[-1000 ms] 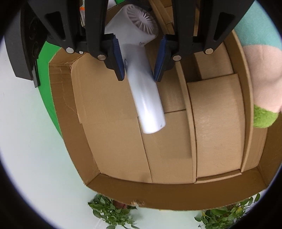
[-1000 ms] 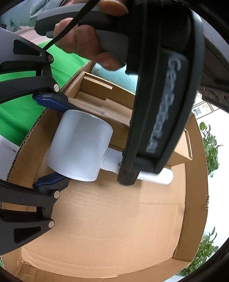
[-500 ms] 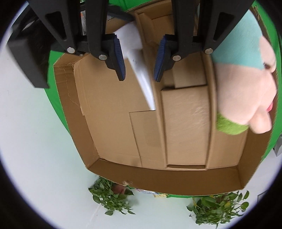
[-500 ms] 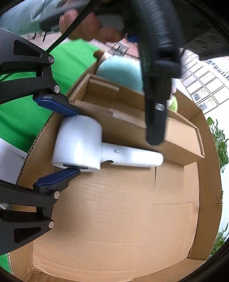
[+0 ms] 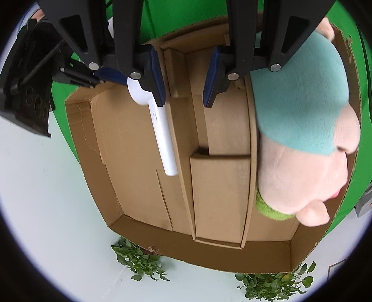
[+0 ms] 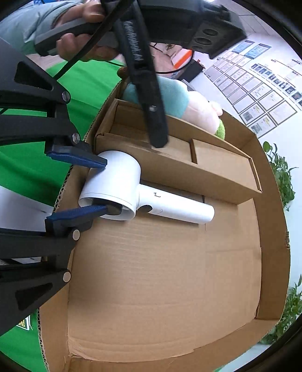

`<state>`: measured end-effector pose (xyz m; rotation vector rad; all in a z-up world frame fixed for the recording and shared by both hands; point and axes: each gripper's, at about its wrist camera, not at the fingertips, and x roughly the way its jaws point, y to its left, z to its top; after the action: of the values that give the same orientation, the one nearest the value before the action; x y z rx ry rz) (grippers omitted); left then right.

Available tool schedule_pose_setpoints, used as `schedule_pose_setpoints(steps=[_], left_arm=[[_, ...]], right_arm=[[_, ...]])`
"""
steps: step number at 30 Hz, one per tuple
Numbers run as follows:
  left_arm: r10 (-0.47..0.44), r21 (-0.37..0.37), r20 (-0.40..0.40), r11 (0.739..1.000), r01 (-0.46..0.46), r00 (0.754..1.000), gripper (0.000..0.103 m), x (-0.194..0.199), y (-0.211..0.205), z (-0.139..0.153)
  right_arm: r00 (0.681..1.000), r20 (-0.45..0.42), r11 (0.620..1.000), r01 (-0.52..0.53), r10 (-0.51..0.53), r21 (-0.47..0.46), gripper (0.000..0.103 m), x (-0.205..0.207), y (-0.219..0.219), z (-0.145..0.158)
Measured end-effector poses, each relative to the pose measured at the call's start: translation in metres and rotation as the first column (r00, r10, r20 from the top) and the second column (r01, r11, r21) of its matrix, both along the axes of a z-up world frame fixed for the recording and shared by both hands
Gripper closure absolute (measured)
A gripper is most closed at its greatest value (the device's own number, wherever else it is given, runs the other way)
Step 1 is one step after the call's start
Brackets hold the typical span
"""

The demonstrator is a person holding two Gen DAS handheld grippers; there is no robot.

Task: Organize objects
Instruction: 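Lower the hair dryer into the box beside the insert and open the left gripper, then move the right gripper to the white rectangular device and grasp it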

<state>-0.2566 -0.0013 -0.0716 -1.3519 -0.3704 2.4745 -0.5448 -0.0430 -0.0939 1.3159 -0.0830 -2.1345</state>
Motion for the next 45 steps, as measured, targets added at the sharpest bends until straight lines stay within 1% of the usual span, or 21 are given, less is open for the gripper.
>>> schedule_pose_setpoints(steps=[1, 3, 5, 8, 9, 10, 11, 14, 16, 18, 21, 24, 34, 36, 37, 38, 39, 40, 41, 44, 45], left_arm=[[-0.002, -0.001, 0.006, 1.000, 0.002, 1.000, 0.070, 0.001, 0.001, -0.001], [-0.004, -0.006, 0.009, 1.000, 0.004, 1.000, 0.070, 0.004, 0.003, -0.004], [0.017, -0.014, -0.001, 1.000, -0.017, 1.000, 0.070, 0.007, 0.003, -0.003], [0.049, -0.079, -0.057, 0.995, -0.053, 0.997, 0.070, 0.015, 0.004, 0.007], [0.051, -0.088, -0.080, 0.994, -0.058, 0.996, 0.070, 0.019, 0.005, 0.011], [0.052, -0.096, -0.107, 0.993, -0.063, 0.993, 0.070, 0.023, 0.005, 0.017], [0.058, -0.107, -0.140, 0.992, -0.073, 0.988, 0.069, 0.028, 0.007, 0.024], [0.127, -0.157, -0.264, 0.972, -0.173, 0.956, 0.047, 0.048, 0.007, 0.046], [0.178, -0.137, -0.362, 0.961, -0.242, 0.915, 0.029, 0.066, 0.007, 0.058], [0.203, -0.126, -0.443, 0.950, -0.285, 0.873, 0.021, 0.085, 0.012, 0.069], [0.191, -0.147, -0.509, 0.942, -0.303, 0.839, 0.021, 0.106, 0.024, 0.079], [0.184, -0.161, -0.519, 0.938, -0.307, 0.835, 0.021, 0.114, 0.035, 0.085], [0.177, -0.169, -0.472, 0.943, -0.286, 0.863, 0.021, 0.125, 0.049, 0.079], [0.176, -0.164, -0.471, 0.945, -0.281, 0.865, 0.023, 0.128, 0.050, 0.077], [0.171, -0.159, -0.471, 0.949, -0.274, 0.866, 0.050, 0.132, 0.051, 0.076], [0.157, -0.156, -0.464, 0.955, -0.254, 0.872, 0.083, 0.133, 0.052, 0.075], [0.142, -0.167, -0.444, 0.957, -0.238, 0.885, 0.098, 0.133, 0.054, 0.075], [0.139, -0.168, -0.442, 0.958, -0.234, 0.886, 0.103, 0.134, 0.056, 0.075], [0.133, -0.171, -0.453, 0.957, -0.233, 0.881, 0.103, 0.136, 0.057, 0.075], [0.126, -0.192, -0.488, 0.950, -0.247, 0.864, 0.100, 0.143, 0.061, 0.078], [0.134, -0.210, -0.490, 0.941, -0.266, 0.861, 0.078, 0.143, 0.062, 0.078]], right_arm=[[1.000, 0.001, 1.000, 0.000, 0.000, -0.002, 0.071, -0.004, 0.020, -0.015], [1.000, 0.002, 1.000, -0.002, 0.002, 0.001, 0.071, -0.013, 0.026, -0.016], [1.000, 0.004, 1.000, -0.002, 0.002, 0.001, 0.071, 0.016, 0.039, -0.026], [1.000, 0.017, 1.000, 0.008, -0.008, 0.022, 0.064, 0.013, 0.020, -0.027], [1.000, 0.008, 0.999, 0.017, -0.017, 0.040, 0.058, 0.019, 0.027, -0.028], [1.000, -0.011, 0.998, 0.028, -0.027, 0.058, 0.039, 0.025, 0.027, -0.025], [0.999, -0.037, 0.997, 0.039, -0.036, 0.068, 0.021, 0.058, 0.040, -0.015], [0.981, -0.180, 0.994, 0.084, -0.069, 0.077, 0.005, 0.103, 0.059, 0.002], [0.949, -0.288, 0.983, 0.159, -0.128, 0.089, 0.001, 0.124, 0.069, 0.017], [0.919, -0.355, 0.977, 0.204, -0.172, 0.054, 0.001, 0.173, 0.148, 0.002], [0.875, -0.435, 0.967, 0.251, -0.212, 0.035, 0.001, 0.197, 0.170, 0.026], [0.862, -0.451, 0.961, 0.276, -0.230, 0.037, 0.001, 0.211, 0.179, 0.031], [0.852, -0.454, 0.950, 0.310, -0.262, 0.034, 0.001, 0.259, 0.233, 0.050], [0.855, -0.449, 0.952, 0.306, -0.261, 0.028, 0.005, 0.267, 0.238, 0.050], [0.855, -0.452, 0.954, 0.298, -0.255, 0.025, 0.019, 0.272, 0.239, 0.052], [0.852, -0.457, 0.954, 0.298, -0.253, 0.027, 0.047, 0.273, 0.241, 0.052], [0.848, -0.466, 0.951, 0.308, -0.254, 0.041, 0.064, 0.278, 0.242, 0.051], [0.848, -0.468, 0.947, 0.316, -0.251, 0.064, 0.086, 0.287, 0.242, 0.049], [0.857, -0.453, 0.947, 0.313, -0.248, 0.076, 0.091, 0.295, 0.245, 0.044], [0.858, -0.443, 0.945, 0.320, -0.258, 0.069, 0.091, 0.303, 0.245, 0.041], [0.855, -0.447, 0.944, 0.323, -0.263, 0.063, 0.091, 0.307, 0.247, 0.042]])
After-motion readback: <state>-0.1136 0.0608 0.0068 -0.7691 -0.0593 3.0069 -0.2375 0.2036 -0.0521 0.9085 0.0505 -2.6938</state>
